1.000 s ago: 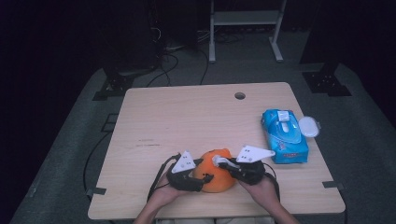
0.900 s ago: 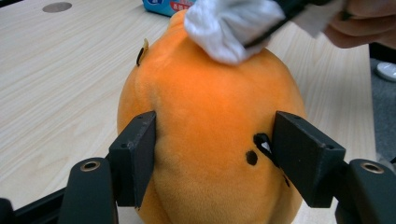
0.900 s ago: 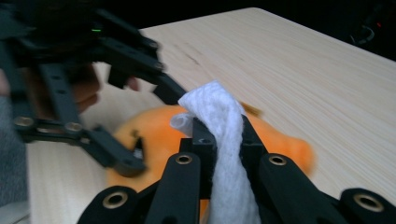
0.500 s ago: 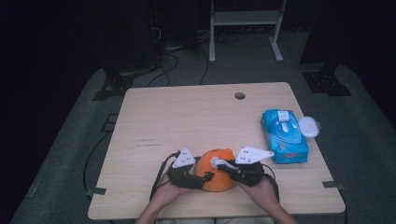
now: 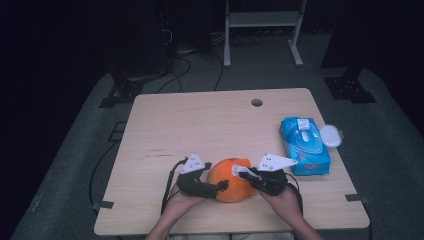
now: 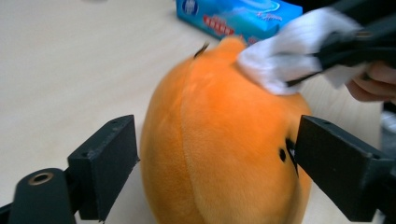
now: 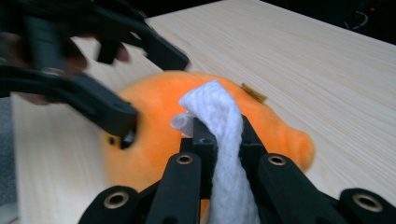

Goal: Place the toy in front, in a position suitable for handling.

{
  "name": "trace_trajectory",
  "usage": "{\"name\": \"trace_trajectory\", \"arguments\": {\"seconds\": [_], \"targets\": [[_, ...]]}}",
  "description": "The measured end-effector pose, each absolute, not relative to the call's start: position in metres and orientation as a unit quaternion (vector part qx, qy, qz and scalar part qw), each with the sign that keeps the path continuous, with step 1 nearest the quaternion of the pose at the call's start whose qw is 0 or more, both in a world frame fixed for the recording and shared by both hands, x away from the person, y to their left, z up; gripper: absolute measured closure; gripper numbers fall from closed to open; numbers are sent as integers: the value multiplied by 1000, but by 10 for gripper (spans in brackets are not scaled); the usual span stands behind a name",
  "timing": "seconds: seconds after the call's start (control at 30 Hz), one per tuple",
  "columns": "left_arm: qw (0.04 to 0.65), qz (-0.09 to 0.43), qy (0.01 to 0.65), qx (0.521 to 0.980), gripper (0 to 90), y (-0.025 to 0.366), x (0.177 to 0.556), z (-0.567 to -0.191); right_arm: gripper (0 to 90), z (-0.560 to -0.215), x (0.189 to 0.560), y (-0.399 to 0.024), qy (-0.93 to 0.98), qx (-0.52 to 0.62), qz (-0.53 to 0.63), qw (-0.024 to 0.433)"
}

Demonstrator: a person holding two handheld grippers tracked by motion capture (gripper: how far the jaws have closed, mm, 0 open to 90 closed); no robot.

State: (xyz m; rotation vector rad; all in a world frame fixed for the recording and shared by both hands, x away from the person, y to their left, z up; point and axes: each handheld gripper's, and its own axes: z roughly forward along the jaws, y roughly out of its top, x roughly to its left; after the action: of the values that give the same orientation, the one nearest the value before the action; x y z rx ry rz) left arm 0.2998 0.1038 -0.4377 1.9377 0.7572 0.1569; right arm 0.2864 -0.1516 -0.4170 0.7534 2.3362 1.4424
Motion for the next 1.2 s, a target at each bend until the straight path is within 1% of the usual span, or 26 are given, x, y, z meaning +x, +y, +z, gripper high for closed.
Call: {"name": "trace_trajectory", "arguments": {"seconds": [0.03,0.1,0.17,0.23,0.33,0.37,0.47,0.5,0.53,0.57,0.63,0.67,0.77,0.83,0.93,1.0,1.03,1.07,1.13,1.2], "targets": [[505,76,308,803,217,102,297,-438,822,-415,283,-147,812,254,506,141],[498,107,277,815,289,95,290,-434,821,-409,276,-135,818,229,507,144],[486,141,242,828,324,86,282,-430,822,-406,273,-128,820,214,507,155],[483,152,221,834,328,83,277,-429,821,-404,276,-133,815,222,512,156],[491,138,217,832,302,86,278,-429,821,-406,286,-151,808,250,507,167],[497,128,224,828,274,88,280,-429,822,-408,289,-157,809,256,500,171],[509,103,273,810,173,98,290,-430,822,-417,295,-168,810,278,489,167],[511,83,287,806,170,101,295,-433,822,-418,295,-169,810,280,488,168],[511,71,287,807,176,101,296,-435,822,-417,296,-170,808,281,491,163],[511,65,278,811,218,101,296,-437,822,-416,294,-168,809,277,493,161],[505,88,263,818,302,97,291,-435,822,-411,289,-161,810,263,499,161],[502,95,257,820,328,95,289,-434,822,-408,284,-155,810,253,506,156],[484,128,225,836,376,88,281,-432,821,-403,273,-138,816,219,514,152],[477,138,217,841,387,88,278,-432,822,-401,270,-133,820,211,508,157],[473,139,212,844,399,92,278,-434,822,-401,279,-144,813,235,507,166],[474,132,211,845,397,93,279,-434,822,-406,288,-157,808,259,500,174],[479,124,213,843,385,92,280,-433,822,-412,294,-166,805,275,499,166],[482,116,217,841,362,91,282,-431,823,-415,296,-170,802,282,502,158],[496,97,226,833,261,92,285,-428,824,-414,291,-167,808,271,494,169],[507,80,237,825,261,95,289,-429,824,-410,284,-161,808,260,506,155]]}}
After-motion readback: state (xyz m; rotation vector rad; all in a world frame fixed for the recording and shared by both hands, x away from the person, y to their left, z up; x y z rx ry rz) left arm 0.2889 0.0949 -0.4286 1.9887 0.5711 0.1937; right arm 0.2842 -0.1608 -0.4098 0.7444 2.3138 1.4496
